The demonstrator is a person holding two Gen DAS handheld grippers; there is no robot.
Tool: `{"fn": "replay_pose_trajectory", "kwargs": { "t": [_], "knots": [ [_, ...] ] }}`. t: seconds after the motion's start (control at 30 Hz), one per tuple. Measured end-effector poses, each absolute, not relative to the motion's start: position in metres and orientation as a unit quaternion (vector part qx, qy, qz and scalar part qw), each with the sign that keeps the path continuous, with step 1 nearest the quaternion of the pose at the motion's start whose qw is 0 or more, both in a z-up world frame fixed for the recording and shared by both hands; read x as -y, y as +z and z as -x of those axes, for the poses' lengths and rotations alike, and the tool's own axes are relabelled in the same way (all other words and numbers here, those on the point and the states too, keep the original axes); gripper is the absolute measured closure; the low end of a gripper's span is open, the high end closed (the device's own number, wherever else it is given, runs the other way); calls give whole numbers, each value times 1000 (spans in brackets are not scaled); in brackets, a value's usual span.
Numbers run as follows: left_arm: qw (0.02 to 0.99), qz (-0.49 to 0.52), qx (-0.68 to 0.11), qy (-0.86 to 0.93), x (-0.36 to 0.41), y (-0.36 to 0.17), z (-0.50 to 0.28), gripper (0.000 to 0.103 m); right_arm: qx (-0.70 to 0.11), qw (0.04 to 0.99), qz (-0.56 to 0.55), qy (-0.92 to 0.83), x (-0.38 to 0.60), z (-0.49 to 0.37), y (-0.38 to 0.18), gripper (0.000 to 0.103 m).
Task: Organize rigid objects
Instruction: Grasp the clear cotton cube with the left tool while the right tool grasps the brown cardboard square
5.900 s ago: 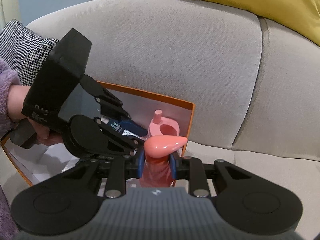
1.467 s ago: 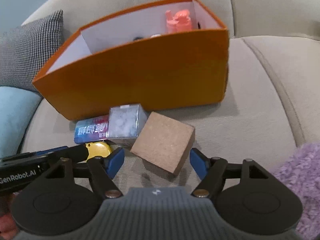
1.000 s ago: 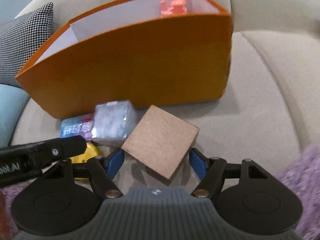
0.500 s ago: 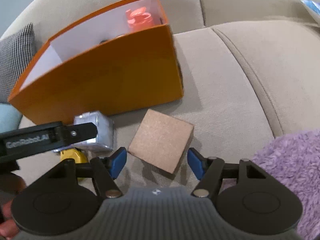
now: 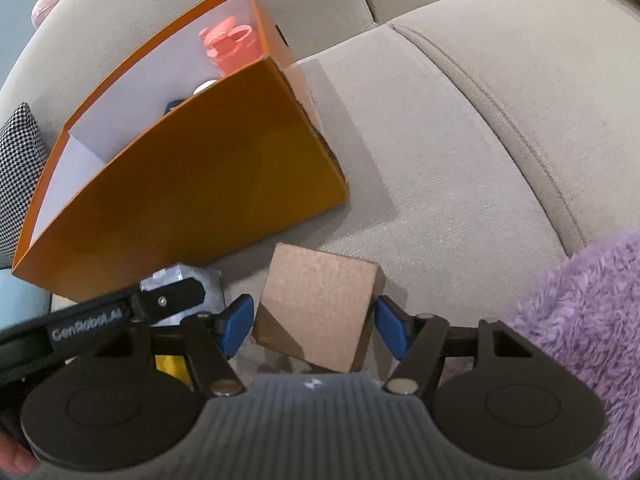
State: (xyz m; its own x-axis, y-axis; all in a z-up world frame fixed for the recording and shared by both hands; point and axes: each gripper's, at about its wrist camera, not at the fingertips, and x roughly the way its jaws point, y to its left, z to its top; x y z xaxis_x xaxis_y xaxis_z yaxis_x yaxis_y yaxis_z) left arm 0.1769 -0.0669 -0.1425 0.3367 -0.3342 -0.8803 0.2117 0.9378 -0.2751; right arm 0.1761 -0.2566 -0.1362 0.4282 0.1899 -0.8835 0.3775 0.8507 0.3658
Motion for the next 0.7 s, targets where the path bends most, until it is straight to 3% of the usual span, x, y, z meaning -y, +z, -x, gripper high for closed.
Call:
{"fn": "replay_pose_trajectory", "kwargs": {
  "t": [0.53,0.57,0.6,0.7],
  "knots": [
    [827,60,-526,-191,47,-113,-150,47,-512,826,-233,-32,254,-165,-113,38],
    [829,65,-522,-192,44,-108,-149,47,-509,830,-227,-39,253,-163,-109,62],
    [831,72,-517,-194,40,-102,-146,47,-500,835,-226,-33,254,-161,-104,98],
    [838,81,-503,-197,32,-87,-142,47,-493,841,-220,-30,255,-158,-90,98]
  ]
}}
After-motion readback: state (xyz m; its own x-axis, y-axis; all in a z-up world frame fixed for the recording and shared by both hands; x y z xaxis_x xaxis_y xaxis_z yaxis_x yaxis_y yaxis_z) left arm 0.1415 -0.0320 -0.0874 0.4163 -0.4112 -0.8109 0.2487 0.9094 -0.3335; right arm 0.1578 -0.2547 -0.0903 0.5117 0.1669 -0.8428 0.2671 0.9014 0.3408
